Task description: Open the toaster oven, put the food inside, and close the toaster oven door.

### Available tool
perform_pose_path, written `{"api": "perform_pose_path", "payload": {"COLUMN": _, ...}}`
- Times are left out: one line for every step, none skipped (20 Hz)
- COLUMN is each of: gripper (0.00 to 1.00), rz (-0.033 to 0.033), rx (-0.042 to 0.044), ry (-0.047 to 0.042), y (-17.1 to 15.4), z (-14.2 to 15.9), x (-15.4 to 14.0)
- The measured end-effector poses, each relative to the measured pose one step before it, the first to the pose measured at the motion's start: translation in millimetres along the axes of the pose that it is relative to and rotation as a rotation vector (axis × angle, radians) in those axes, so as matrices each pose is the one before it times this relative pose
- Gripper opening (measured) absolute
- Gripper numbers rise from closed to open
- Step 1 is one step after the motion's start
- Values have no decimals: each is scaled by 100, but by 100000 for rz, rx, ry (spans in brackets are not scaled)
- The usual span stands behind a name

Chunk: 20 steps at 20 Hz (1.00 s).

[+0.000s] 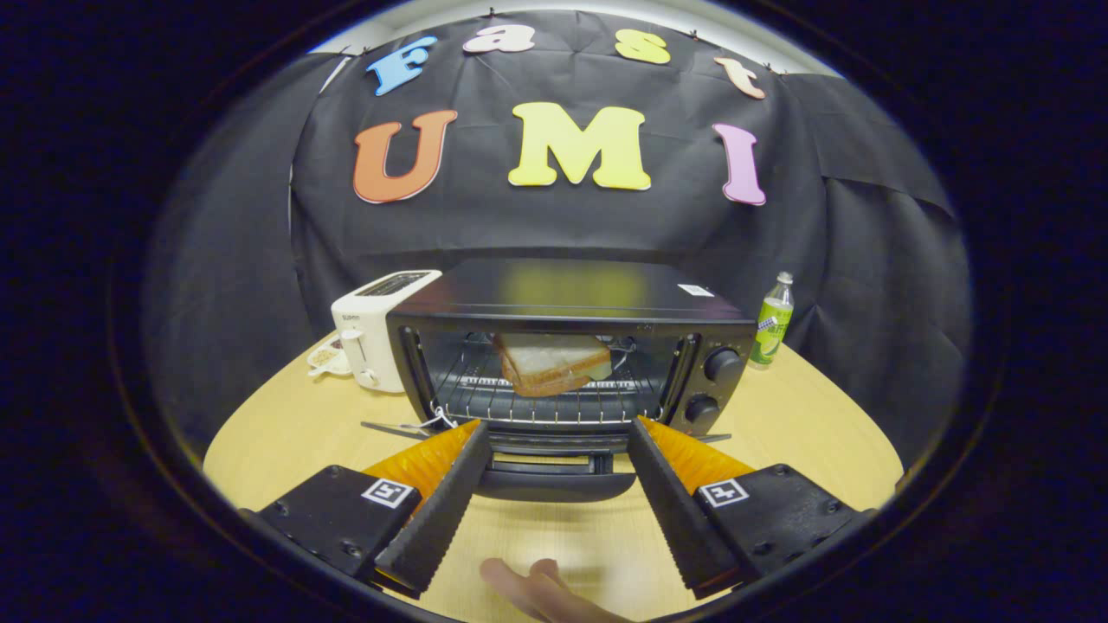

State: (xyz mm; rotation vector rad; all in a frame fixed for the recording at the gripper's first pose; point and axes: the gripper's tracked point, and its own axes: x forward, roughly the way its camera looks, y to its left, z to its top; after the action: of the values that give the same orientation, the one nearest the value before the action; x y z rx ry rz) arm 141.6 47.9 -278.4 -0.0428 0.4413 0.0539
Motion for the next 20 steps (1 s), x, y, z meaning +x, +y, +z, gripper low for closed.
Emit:
{"api": "perform_pose_path", "payload": {"gripper": 100, "rz": 608, "rx": -7, "ry": -490, "y": -8, "z": 249, "x": 272}}
{"api": "perform_pose_path", "payload": {"gripper": 100, "rz": 527, "rx": 36, "ry": -646, "y": -24, "z": 372, "x": 186}}
{"api": "perform_pose_path", "payload": {"gripper": 100, "rz": 334, "rx": -90, "ry": -971, "y": -89, "z": 459, "x": 205}}
{"api": "perform_pose_path", "payload": {"gripper": 100, "rz": -393, "rx": -43, "ry": -816, "y": -234, "z": 434, "x": 278}}
{"api": "perform_pose_path", "payload": {"gripper": 100, "rz": -953, "rx": 75, "ry": -740, "y": -359, "z": 432, "x": 186}}
{"api": "perform_pose_path", "payload": {"gripper": 100, "rz": -224, "rx": 133, "ry": -617, "y": -316, "z": 663, "x": 315}}
{"api": "perform_pose_path", "payload": {"gripper": 100, "rz": 259, "rx": 243, "ry": -605, "y": -3, "z": 346, "x": -29}}
{"api": "perform_pose_path", "payload": {"gripper": 100, "rz": 500, "rx": 367, "ry": -779, "y": 73, "z": 509, "x": -256}}
{"api": "perform_pose_path", "payload": {"gripper": 100, "rz": -159, "rx": -93, "ry": -974, "y": -204, "z": 509, "x": -537}}
{"api": "perform_pose_path", "payload": {"gripper": 100, "rz": -201, "rx": 203, "ry": -1531, "y": -184, "z": 589, "x": -650}}
{"api": "perform_pose_path", "payload": {"gripper": 100, "rz": -186, "rx": 169, "ry": -2251, "y": -24, "z": 758, "x": -755}}
{"api": "perform_pose_path", "payload": {"gripper": 100, "rz": -229, "rx": -722, "ry": -2092, "y": -54, "z": 799, "x": -964}}
{"api": "perform_pose_path", "payload": {"gripper": 100, "rz": 149, "rx": -972, "ry": -1296, "y": 30, "z": 541, "x": -1027}}
{"api": "perform_pose_path", "payload": {"gripper": 100, "rz": 941, "rx": -536, "ry": -1424, "y": 273, "z": 744, "x": -962}}
{"api": "perform_pose_path", "payload": {"gripper": 100, "rz": 455, "rx": -184, "ry": -1819, "y": 150, "z": 862, "x": -1125}}
{"api": "perform_pose_path", "payload": {"gripper": 100, "rz": 166, "rx": 392, "ry": -2164, "y": 100, "z": 1083, "x": -1075}}
{"api": "perform_pose_path", "payload": {"gripper": 100, "rz": 215, "rx": 893, "ry": -1994, "y": 149, "z": 953, "x": -1178}}
{"api": "perform_pose_path", "payload": {"gripper": 100, "rz": 166, "rx": 761, "ry": -1038, "y": 158, "z": 987, "x": -1266}}
{"api": "perform_pose_path", "payload": {"gripper": 100, "rz": 55, "rx": 302, "ry": -1372, "y": -7, "z": 1056, "x": -1467}}
{"api": "perform_pose_path", "payload": {"gripper": 100, "rz": -2, "rx": 151, "ry": -1685, "y": -12, "z": 1172, "x": -1190}}
